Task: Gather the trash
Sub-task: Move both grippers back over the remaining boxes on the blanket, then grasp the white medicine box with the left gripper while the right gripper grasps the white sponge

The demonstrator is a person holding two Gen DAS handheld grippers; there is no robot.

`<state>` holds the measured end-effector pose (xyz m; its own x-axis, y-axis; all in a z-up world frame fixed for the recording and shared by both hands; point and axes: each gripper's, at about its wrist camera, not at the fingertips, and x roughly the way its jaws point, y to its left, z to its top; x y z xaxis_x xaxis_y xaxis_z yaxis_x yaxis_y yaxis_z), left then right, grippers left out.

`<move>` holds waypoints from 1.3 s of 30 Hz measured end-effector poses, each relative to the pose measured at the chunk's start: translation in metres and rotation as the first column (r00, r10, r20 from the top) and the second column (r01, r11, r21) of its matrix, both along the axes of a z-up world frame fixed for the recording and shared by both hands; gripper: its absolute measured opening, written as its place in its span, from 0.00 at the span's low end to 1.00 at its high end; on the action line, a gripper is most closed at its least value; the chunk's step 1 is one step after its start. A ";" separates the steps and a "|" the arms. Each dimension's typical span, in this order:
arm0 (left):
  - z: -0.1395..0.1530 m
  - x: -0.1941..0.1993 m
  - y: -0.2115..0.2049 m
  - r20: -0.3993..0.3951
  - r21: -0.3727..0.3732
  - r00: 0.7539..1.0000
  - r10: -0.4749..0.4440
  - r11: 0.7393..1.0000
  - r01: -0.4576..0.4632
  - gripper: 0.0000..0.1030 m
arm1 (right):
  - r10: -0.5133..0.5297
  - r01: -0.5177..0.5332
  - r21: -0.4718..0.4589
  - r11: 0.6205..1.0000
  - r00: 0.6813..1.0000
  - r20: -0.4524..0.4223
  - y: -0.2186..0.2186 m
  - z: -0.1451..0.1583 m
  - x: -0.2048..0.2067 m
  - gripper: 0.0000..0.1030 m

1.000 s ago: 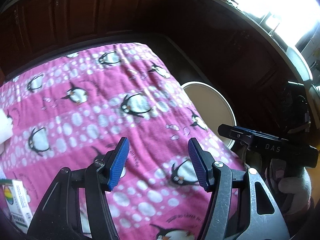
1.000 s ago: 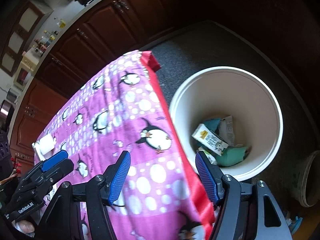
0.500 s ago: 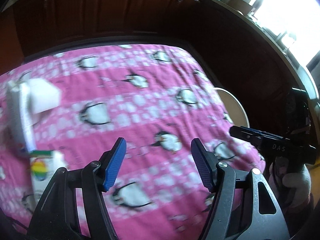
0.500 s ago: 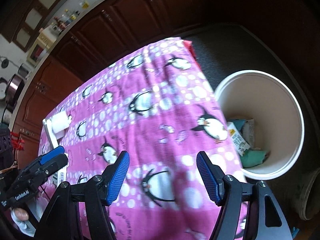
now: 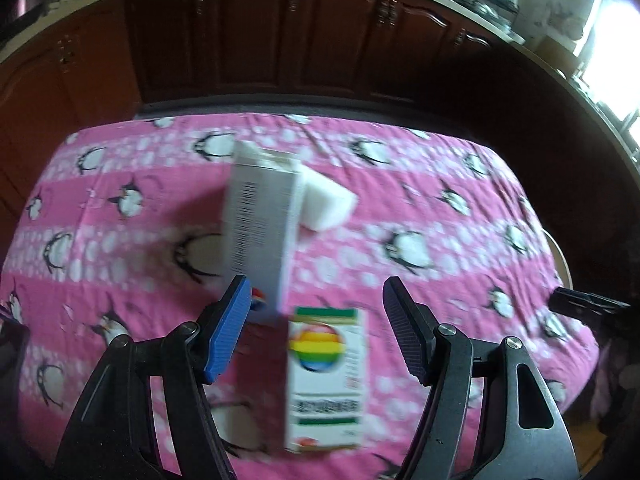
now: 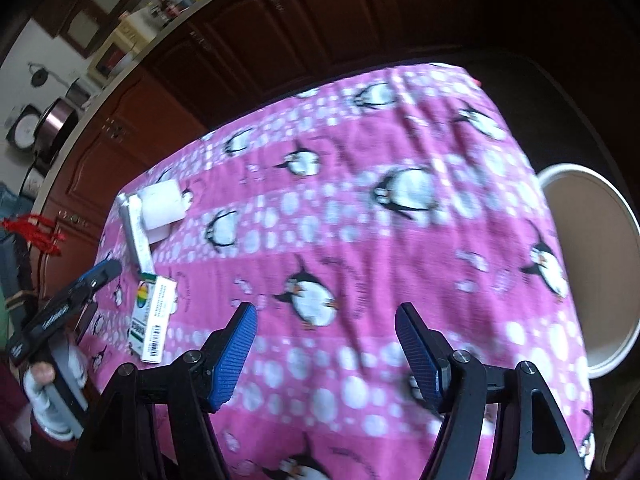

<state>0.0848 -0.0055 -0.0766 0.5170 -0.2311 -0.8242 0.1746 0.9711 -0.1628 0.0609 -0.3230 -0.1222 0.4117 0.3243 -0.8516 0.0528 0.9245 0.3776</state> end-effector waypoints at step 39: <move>-0.026 0.024 0.099 -0.110 -0.124 0.991 0.077 0.988 -0.090 0.46 | 0.325 -0.328 0.020 0.945 0.943 0.072 0.181 -0.003 0.156 0.72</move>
